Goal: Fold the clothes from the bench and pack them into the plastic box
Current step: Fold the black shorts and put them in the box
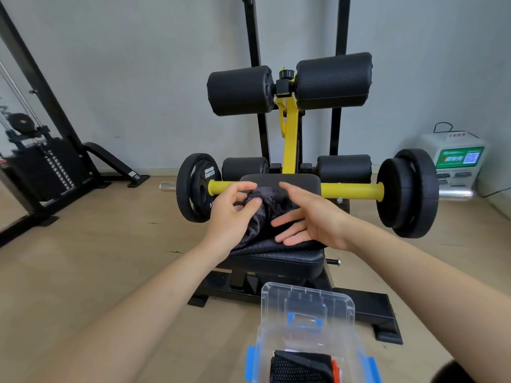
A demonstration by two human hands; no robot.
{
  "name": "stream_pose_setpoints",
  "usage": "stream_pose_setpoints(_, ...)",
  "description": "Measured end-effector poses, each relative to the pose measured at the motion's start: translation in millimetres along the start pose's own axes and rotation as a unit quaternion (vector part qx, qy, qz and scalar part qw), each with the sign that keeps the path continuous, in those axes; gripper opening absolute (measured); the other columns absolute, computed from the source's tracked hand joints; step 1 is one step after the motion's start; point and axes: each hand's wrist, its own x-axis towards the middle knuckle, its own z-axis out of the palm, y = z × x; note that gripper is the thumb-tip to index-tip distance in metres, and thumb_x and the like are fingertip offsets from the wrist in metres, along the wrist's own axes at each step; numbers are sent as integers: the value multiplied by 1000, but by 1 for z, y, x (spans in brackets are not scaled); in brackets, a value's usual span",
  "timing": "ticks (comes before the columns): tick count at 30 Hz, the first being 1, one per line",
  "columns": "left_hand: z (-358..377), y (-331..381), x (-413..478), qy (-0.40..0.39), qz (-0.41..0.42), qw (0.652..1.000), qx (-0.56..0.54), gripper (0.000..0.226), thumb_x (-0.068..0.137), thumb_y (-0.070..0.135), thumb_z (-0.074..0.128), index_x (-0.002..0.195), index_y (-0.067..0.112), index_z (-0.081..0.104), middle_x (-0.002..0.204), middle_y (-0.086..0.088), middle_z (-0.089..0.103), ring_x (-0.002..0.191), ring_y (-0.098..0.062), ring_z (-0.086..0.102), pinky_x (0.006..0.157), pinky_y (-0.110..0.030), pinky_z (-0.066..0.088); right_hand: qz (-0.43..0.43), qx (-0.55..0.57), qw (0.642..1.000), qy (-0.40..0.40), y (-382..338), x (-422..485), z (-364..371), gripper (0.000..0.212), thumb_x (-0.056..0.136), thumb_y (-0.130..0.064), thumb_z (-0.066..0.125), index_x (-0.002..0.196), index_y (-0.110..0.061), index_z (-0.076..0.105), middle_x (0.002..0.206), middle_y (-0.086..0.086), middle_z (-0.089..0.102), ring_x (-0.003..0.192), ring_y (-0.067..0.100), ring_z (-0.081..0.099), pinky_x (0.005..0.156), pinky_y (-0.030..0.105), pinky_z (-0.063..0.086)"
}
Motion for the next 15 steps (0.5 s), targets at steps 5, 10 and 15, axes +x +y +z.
stream_pose_setpoints(5,-7,1,-7,-77,23,997,-22,33,92,13,70,120,28,63,102,0,69,100,-6,68,88,-18,51,36,108,992,-49,-4,23,1,52,95,-61,46,143,-43,42,131,23,53,101,45,68,85,48,58)
stream_pose_setpoints(10,-11,-3,-15,-190,54,980,1,45,86,9,76,124,27,62,95,4,72,101,-9,68,93,-26,53,-17,41,999,-15,2,31,-6,29,95,-19,63,124,-14,65,117,16,69,100,31,69,86,46,59)
stream_pose_setpoints(15,-19,-6,-16,-164,69,984,27,37,87,6,72,119,24,67,100,4,76,102,-10,69,89,-32,57,-67,-37,996,35,4,31,-19,43,87,7,66,123,-15,66,114,17,71,96,30,72,71,33,58)
